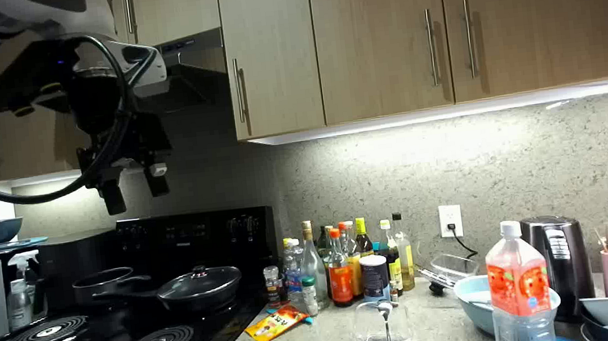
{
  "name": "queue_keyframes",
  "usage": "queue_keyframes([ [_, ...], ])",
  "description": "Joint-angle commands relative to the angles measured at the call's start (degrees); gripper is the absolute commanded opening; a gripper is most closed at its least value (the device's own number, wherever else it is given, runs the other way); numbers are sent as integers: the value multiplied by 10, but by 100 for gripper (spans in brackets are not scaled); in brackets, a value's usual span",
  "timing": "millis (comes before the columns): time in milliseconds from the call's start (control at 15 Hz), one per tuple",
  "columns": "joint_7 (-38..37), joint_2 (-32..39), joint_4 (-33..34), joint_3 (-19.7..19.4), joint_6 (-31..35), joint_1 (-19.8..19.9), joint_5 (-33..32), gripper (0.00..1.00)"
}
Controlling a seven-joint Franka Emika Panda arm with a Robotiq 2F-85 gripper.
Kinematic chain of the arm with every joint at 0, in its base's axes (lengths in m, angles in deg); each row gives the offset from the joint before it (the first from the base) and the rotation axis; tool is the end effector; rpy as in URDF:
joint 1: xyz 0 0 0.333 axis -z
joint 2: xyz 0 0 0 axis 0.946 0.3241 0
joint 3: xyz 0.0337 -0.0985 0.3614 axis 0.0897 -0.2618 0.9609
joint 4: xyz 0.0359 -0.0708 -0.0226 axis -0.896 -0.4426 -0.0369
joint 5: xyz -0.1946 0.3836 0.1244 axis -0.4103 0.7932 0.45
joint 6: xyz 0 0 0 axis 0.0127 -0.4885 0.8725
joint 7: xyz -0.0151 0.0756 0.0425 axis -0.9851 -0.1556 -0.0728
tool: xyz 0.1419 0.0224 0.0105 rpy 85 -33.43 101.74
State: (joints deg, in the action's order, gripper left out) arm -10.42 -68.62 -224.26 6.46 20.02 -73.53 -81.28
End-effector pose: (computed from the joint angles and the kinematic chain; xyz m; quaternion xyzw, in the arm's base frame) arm 0.2808 0.0947 0.5434 0.9935 -0.0305 0.0435 0.1007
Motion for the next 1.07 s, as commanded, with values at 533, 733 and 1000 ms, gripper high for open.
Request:
queue_keyframes([
  [533, -3, 2, 1, -3, -1, -5, -3, 100],
  [733, -17, 55, 7, 5, 89, 11, -13, 100],
  [1000, -51, 149, 34, 18, 300, 51, -54, 100],
])
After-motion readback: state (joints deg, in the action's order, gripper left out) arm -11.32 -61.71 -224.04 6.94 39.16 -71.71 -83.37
